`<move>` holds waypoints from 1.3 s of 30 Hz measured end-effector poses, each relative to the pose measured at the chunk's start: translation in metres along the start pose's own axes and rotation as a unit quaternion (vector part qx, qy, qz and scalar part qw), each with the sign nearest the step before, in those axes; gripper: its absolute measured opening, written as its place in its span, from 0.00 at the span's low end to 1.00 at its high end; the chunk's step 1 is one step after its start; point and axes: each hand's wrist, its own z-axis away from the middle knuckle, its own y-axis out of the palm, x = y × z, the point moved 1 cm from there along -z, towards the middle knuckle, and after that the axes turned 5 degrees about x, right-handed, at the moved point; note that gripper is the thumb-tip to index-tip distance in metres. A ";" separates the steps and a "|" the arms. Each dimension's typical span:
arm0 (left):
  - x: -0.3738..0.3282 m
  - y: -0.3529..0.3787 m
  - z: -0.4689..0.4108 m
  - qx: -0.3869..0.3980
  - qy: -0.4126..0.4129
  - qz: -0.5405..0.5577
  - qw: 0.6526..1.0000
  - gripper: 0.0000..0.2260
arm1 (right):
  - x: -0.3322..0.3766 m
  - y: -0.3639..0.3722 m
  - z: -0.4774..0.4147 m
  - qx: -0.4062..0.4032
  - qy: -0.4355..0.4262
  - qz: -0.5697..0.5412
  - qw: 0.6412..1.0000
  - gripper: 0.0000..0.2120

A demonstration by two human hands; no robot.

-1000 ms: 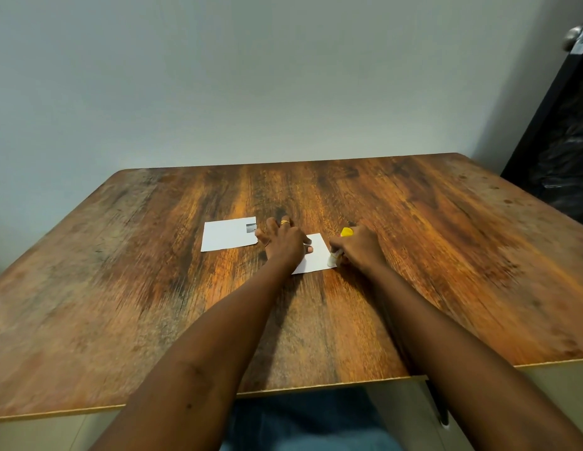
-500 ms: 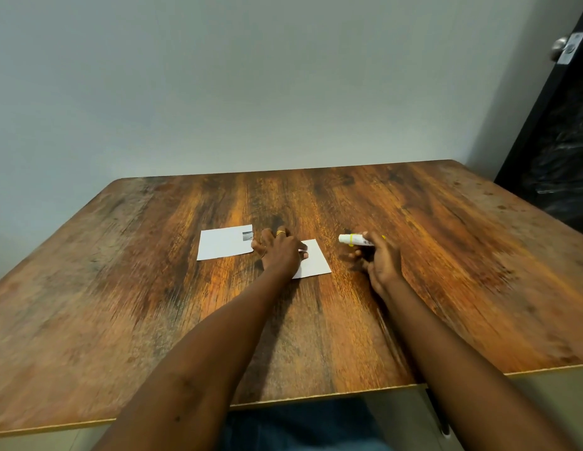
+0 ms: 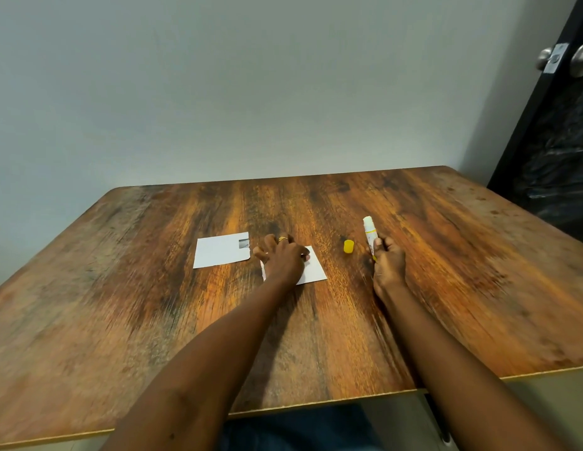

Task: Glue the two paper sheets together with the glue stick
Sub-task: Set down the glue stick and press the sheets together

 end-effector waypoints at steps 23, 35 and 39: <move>0.036 -0.018 0.020 -0.034 -0.058 0.068 0.995 0.12 | -0.002 -0.002 0.016 0.065 -0.066 0.295 0.951 0.22; 0.106 -0.066 0.016 -0.068 -0.255 0.092 0.960 0.15 | 0.023 0.018 0.038 -0.088 -0.275 0.304 0.908 0.14; 0.129 -0.075 0.012 -0.049 -0.306 0.123 0.943 0.16 | 0.026 0.066 0.049 -0.019 -0.351 0.332 0.875 0.09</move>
